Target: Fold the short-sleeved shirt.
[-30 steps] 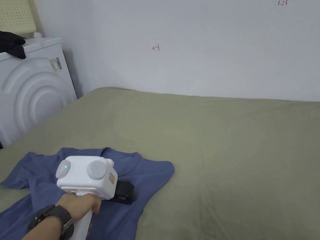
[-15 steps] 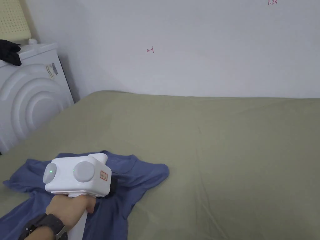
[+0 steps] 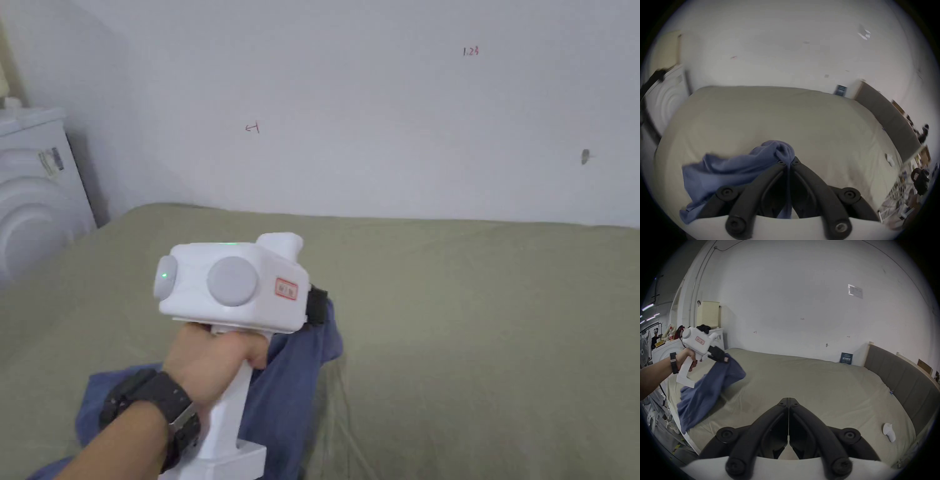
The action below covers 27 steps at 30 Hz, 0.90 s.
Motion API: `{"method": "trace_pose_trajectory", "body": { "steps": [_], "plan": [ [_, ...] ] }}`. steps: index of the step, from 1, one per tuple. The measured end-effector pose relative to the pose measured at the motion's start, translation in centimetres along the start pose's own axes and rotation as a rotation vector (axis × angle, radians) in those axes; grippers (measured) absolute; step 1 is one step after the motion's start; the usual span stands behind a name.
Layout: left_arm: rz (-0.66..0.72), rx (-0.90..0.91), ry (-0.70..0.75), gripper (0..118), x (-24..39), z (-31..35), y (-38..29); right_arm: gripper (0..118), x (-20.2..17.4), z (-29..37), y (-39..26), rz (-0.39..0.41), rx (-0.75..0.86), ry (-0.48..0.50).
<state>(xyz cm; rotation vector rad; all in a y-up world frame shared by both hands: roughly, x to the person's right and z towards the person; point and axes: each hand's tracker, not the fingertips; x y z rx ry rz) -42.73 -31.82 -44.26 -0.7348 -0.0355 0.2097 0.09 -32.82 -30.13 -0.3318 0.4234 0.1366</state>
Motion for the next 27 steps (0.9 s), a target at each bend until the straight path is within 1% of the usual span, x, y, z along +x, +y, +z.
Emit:
{"method": "trace_pose_trajectory", "body": {
  "steps": [2,6,7,9,12,14,18,22,23,25,26,27],
  "plan": [
    [-0.067,-0.012,-0.096,0,4.5,-1.8,1.6,3,1.1,1.0,0.0,-0.003,0.002,-0.027],
    [-0.252,-0.039,-0.258,0,15.3,-5.2,1.8,3,3.3,3.2,-0.4,-0.021,0.006,-0.096],
    [-0.317,-0.036,-0.285,0,18.4,-5.3,0.5,3,3.8,3.7,-0.5,-0.028,0.004,-0.109],
    [-0.395,-0.065,-0.383,0,23.3,-6.5,-0.7,3,4.8,4.7,-0.8,-0.039,-0.002,-0.133],
    [-0.467,-0.11,-0.532,0,28.0,-8.0,-3.3,3,5.8,5.8,-1.5,-0.041,-0.003,-0.178],
    [-0.487,-0.155,-0.592,0,30.1,-9.1,-5.2,3,6.5,6.3,-1.8,-0.056,-0.015,-0.187],
    [-0.523,-0.247,-0.551,0,32.4,-12.5,-9.2,3,7.2,6.9,-2.6,-0.071,-0.03,-0.208],
    [-0.494,-0.272,-0.507,2,31.4,-14.9,-11.5,3,7.5,7.0,-3.2,-0.083,-0.051,-0.214],
    [-0.493,-0.252,-0.472,11,34.5,-12.5,-13.9,3,7.5,6.9,-3.3,-0.082,-0.057,-0.216],
    [-0.457,-0.219,-0.408,91,33.9,-12.3,-14.2,3,7.4,6.7,-3.2,-0.081,-0.065,-0.214],
    [-0.43,-0.239,-0.377,115,33.5,-12.2,-14.2,3,7.3,6.6,-3.2,-0.083,-0.068,-0.21],
    [-0.411,-0.266,-0.381,118,32.6,-12.2,-13.7,3,7.2,6.3,-3.2,-0.086,-0.07,-0.205]
  ]
}}
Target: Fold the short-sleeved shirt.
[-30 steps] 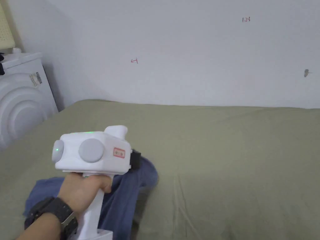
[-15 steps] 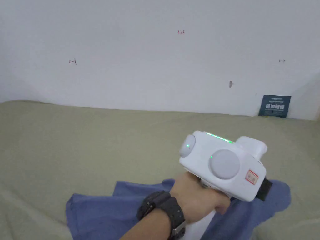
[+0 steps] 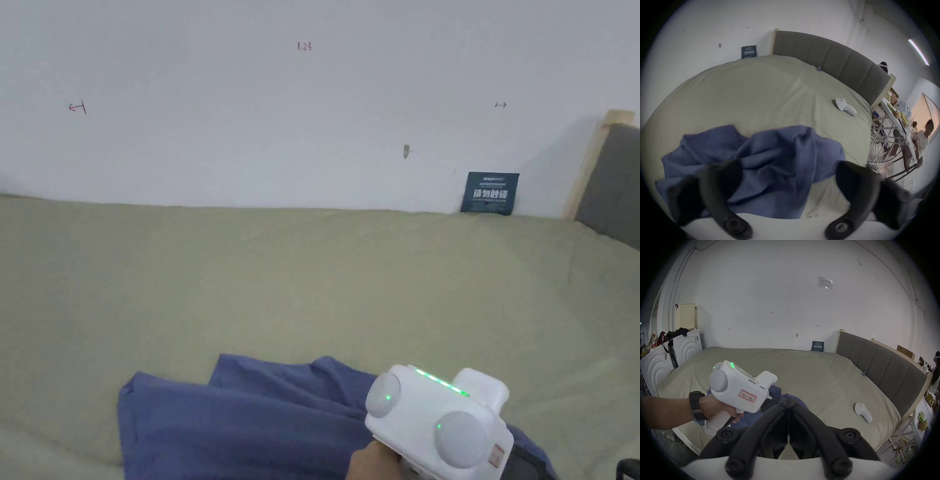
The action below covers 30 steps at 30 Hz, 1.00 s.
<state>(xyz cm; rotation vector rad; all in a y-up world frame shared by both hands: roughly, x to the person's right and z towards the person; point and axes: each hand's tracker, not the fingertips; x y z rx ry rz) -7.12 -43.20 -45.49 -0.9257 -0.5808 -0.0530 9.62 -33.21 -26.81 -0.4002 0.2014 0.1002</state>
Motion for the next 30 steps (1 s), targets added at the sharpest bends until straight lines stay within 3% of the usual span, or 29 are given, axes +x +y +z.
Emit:
{"method": "trace_pose_trajectory", "body": {
  "steps": [4,6,8,10,11,12,15,18,24,30],
  "plan": [
    [0.104,0.074,0.028,114,-3.2,5.3,-1.7,3,-0.8,-1.1,0.0,0.014,-0.02,0.019],
    [0.094,0.17,0.106,100,-4.8,10.1,-4.2,3,-1.0,-1.6,-0.1,0.012,-0.035,0.031],
    [0.114,0.255,0.279,89,-6.8,14.2,-6.8,3,-1.4,-1.8,-0.2,-0.005,-0.037,0.048],
    [0.17,0.345,0.42,32,-7.9,18.9,-10.4,3,-1.7,-1.6,-0.1,-0.007,-0.029,0.052],
    [0.22,0.418,0.492,12,-8.2,21.4,-12.7,3,-1.9,-1.5,0.1,-0.007,-0.023,0.052],
    [0.291,0.475,0.549,3,-8.3,24.0,-15.0,3,-2.1,-1.4,0.2,-0.009,-0.019,0.053],
    [0.405,0.548,0.671,0,-7.7,29.5,-20.2,3,-2.8,-0.9,0.3,-0.028,0.0,0.069],
    [0.407,0.559,0.836,0,-4.9,33.6,-24.5,3,-3.8,-0.2,-0.3,-0.016,0.001,0.078],
    [0.435,0.502,0.851,0,-2.7,35.9,-29.6,3,-5.4,1.4,-2.0,-0.011,-0.027,0.117],
    [0.477,0.51,0.784,0,-4.9,35.3,-28.7,3,-6.1,1.0,-1.6,0.009,-0.028,0.133]
  ]
}}
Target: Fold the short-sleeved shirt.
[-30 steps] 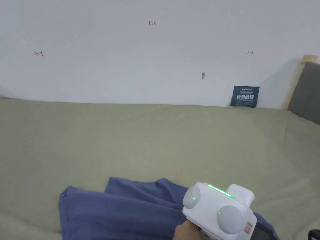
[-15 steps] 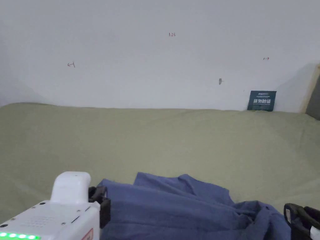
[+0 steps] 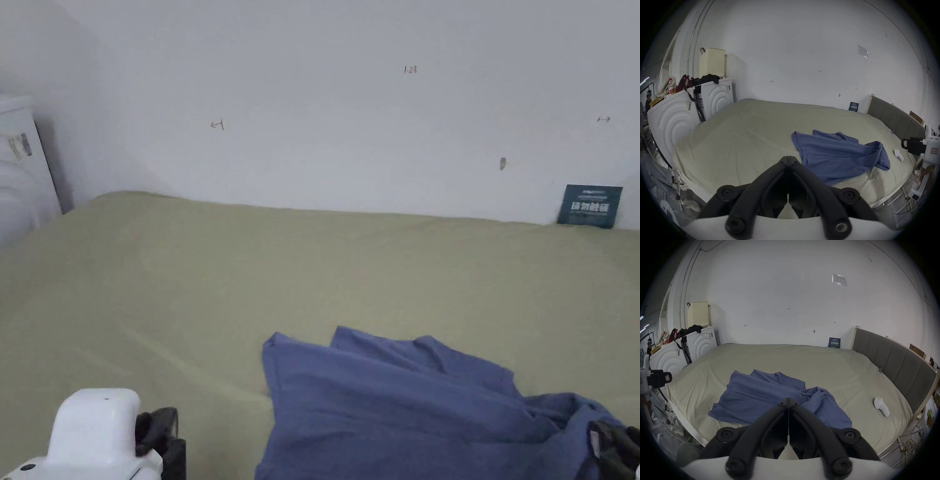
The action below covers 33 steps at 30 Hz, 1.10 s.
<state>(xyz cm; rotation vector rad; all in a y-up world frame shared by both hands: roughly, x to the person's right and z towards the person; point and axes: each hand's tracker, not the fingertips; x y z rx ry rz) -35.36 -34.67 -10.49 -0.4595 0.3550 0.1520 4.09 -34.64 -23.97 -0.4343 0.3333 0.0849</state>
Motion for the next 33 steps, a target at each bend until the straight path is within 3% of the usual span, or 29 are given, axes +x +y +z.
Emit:
{"method": "trace_pose_trajectory", "body": {
  "steps": [4,8,9,11,12,15,22,23,25,26,27,29,33],
  "plan": [
    [-0.042,-0.074,-0.086,0,1.5,-5.0,2.3,3,0.7,-1.5,0.4,-0.009,-0.007,-0.008],
    [-0.044,-0.158,-0.139,0,2.6,-14.5,5.5,3,1.9,-3.1,0.6,-0.026,-0.023,-0.013],
    [-0.056,-0.166,-0.107,29,3.1,-17.2,6.2,3,2.3,-3.5,0.6,-0.024,-0.029,-0.017],
    [-0.036,-0.252,-0.14,111,3.3,-22.9,7.1,3,3.0,-4.2,0.7,-0.02,-0.045,-0.033],
    [-0.007,-0.234,-0.138,118,3.4,-25.7,7.2,3,3.5,-4.5,0.8,-0.023,-0.051,-0.039],
    [-0.003,-0.427,-0.1,118,5.0,-32.4,7.8,3,4.9,-5.2,0.8,-0.028,-0.066,-0.058],
    [-0.029,-0.603,-0.044,115,7.9,-40.4,5.4,3,8.1,-6.5,0.2,-0.026,-0.1,-0.139],
    [-0.032,-0.617,-0.048,109,8.5,-41.0,4.6,3,8.5,-6.6,0.0,-0.041,-0.102,-0.144],
    [-0.043,-0.618,-0.055,83,9.6,-41.3,3.4,3,9.2,-6.8,-0.3,-0.064,-0.112,-0.149],
    [-0.06,-0.6,-0.052,82,9.2,-40.7,3.5,3,9.6,-7.0,-0.5,-0.07,-0.121,-0.151],
    [-0.074,-0.544,-0.046,65,9.5,-39.9,3.2,3,9.8,-7.1,-0.6,-0.071,-0.131,-0.157],
    [-0.073,-0.474,-0.08,0,9.1,-38.6,3.5,3,9.9,-7.2,-0.6,-0.07,-0.14,-0.163],
    [0.031,-0.465,-0.18,0,7.7,-37.1,3.6,5,11.7,-9.0,-1.7,-0.123,-0.224,-0.167]
  ]
}}
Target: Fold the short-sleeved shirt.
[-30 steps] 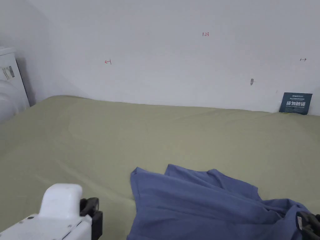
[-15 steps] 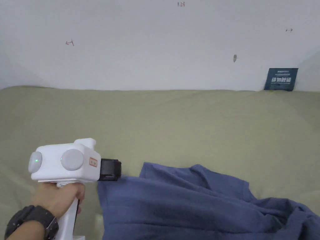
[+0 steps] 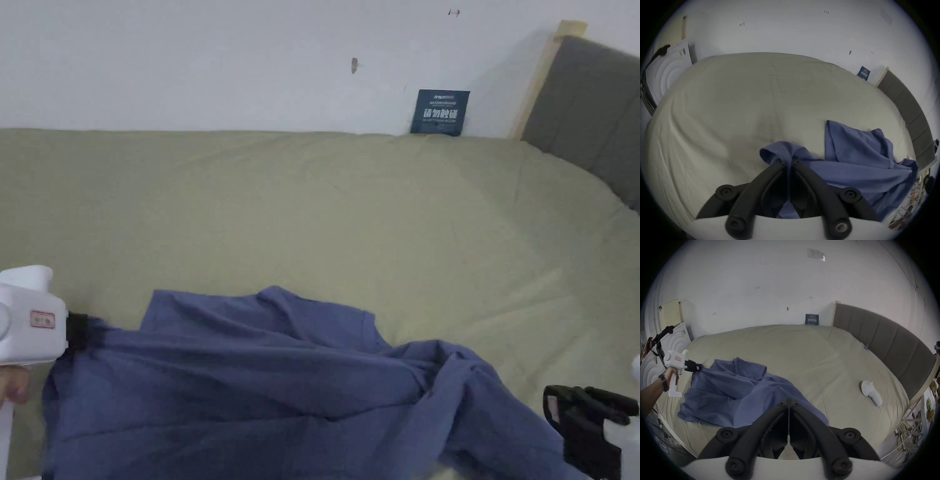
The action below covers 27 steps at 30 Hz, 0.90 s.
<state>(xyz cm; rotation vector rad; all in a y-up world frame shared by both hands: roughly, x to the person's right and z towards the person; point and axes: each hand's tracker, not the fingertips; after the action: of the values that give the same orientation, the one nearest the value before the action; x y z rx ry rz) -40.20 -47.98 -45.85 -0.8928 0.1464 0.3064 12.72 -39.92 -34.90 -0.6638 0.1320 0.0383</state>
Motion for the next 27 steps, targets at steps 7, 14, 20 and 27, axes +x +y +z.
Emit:
{"method": "trace_pose_trajectory", "body": {
  "steps": [7,14,20,27],
  "plan": [
    [-0.011,-0.014,0.028,0,-1.0,0.4,0.3,93,1.4,-5.2,0.1,-0.058,-0.104,0.115],
    [-0.025,-0.028,0.024,0,-1.1,0.0,0.2,89,0.2,-11.8,-0.1,0.251,-0.203,0.036],
    [-0.002,0.014,-0.043,0,-1.4,0.8,-0.1,3,-0.8,-11.7,-0.3,0.275,-0.168,0.059],
    [0.048,0.124,-0.098,0,-1.4,4.8,2.2,3,-2.4,-9.9,3.8,0.249,-0.031,0.12]
  ]
}}
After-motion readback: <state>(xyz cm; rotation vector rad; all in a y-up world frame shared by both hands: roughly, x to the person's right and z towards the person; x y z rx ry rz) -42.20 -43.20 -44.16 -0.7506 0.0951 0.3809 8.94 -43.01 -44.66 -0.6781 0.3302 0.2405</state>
